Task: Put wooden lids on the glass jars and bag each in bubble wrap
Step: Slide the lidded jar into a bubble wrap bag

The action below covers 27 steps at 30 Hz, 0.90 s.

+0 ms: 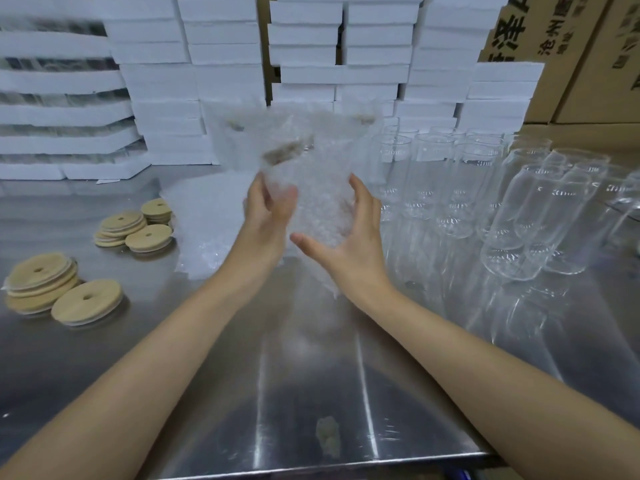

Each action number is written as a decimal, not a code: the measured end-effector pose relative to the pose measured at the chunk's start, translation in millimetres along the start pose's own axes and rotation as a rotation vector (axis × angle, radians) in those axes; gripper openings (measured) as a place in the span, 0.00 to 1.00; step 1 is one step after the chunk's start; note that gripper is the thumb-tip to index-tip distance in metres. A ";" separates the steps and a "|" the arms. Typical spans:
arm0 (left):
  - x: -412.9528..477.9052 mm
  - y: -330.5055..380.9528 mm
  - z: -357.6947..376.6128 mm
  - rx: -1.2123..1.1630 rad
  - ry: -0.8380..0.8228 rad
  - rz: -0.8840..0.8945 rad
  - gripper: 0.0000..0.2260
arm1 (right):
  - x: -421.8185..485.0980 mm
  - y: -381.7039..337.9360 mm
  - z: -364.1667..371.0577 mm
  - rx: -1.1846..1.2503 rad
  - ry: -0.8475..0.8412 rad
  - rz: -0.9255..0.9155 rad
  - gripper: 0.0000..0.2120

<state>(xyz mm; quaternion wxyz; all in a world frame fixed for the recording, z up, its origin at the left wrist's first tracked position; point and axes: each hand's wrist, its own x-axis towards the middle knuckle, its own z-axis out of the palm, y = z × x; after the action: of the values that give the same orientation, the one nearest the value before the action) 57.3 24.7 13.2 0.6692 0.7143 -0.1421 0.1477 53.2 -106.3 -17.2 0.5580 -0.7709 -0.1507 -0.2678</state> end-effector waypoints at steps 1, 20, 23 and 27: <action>-3.0 -4.1 3.7 -0.012 -0.059 -0.009 0.34 | -1.3 0.1 0.8 -0.023 -0.035 0.016 0.50; 3.4 -10.5 -21.9 0.134 0.059 0.048 0.31 | 11.4 25.7 -8.8 0.265 -0.313 0.114 0.26; 7.8 -9.1 -27.6 0.204 0.080 0.086 0.26 | 20.5 28.6 -19.5 0.269 -0.231 0.127 0.26; 11.2 -17.3 -33.0 0.527 0.028 -0.011 0.13 | 30.3 35.0 -35.2 0.296 -0.167 0.176 0.26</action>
<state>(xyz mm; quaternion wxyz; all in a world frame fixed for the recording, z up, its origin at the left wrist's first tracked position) 73.8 58.7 4.0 0.4626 0.8627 -0.0856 0.1856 87.8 -153.0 -18.6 0.6720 -0.7103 -0.1660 -0.1279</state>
